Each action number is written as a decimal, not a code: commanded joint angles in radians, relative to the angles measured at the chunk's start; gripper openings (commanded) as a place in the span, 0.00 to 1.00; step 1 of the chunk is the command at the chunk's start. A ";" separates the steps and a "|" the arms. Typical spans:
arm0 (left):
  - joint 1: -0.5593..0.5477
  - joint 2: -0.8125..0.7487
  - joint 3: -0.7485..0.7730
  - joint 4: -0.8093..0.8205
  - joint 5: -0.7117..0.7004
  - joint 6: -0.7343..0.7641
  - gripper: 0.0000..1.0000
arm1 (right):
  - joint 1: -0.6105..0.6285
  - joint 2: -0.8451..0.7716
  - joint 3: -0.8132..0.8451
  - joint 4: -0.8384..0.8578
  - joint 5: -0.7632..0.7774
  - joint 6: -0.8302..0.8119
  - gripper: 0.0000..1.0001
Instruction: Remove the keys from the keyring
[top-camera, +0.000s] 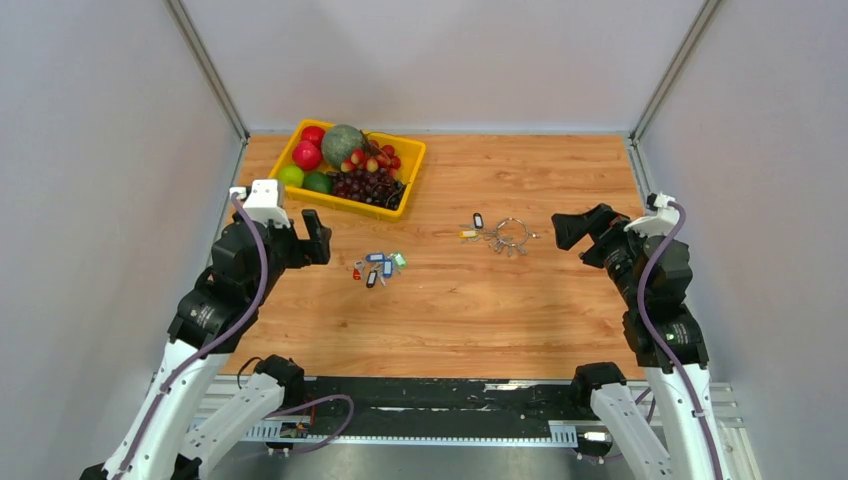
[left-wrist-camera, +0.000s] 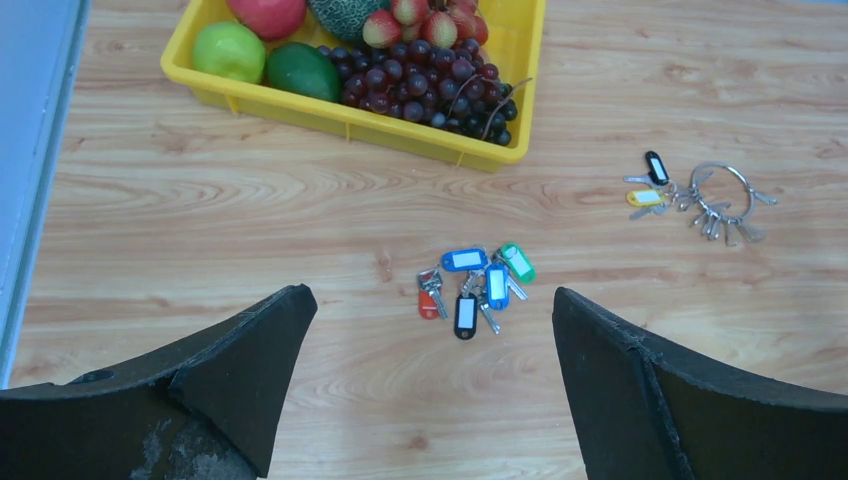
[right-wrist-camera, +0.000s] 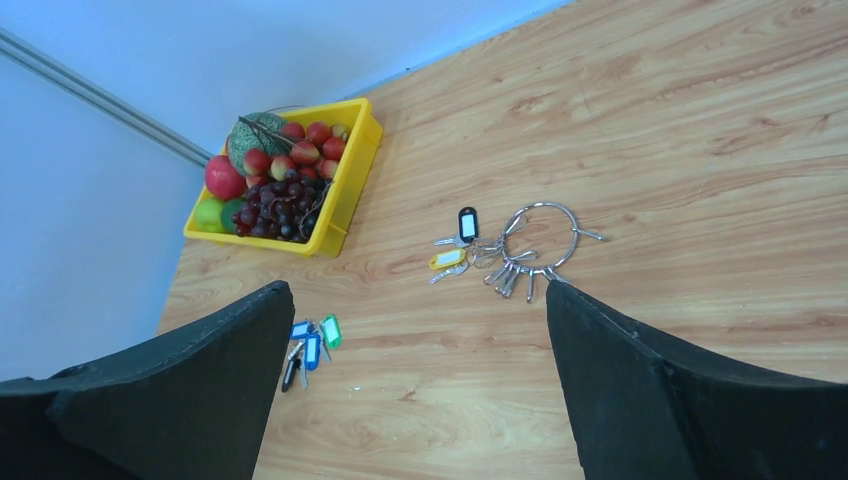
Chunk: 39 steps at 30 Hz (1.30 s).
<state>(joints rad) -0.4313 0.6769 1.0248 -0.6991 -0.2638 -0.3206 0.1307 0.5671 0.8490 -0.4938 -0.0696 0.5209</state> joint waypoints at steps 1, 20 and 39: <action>0.003 0.009 0.016 0.029 0.027 0.047 1.00 | 0.003 0.004 0.030 -0.012 0.030 -0.006 1.00; 0.001 0.069 -0.166 0.236 0.428 -0.098 1.00 | 0.003 0.094 -0.044 0.045 -0.070 -0.041 0.91; -0.046 0.070 -0.641 0.849 0.367 -0.141 1.00 | 0.323 0.855 0.166 0.182 0.353 -0.006 0.61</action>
<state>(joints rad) -0.4717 0.7689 0.4324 -0.0525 0.1207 -0.4835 0.4465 1.3304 0.9257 -0.3603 0.1715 0.4900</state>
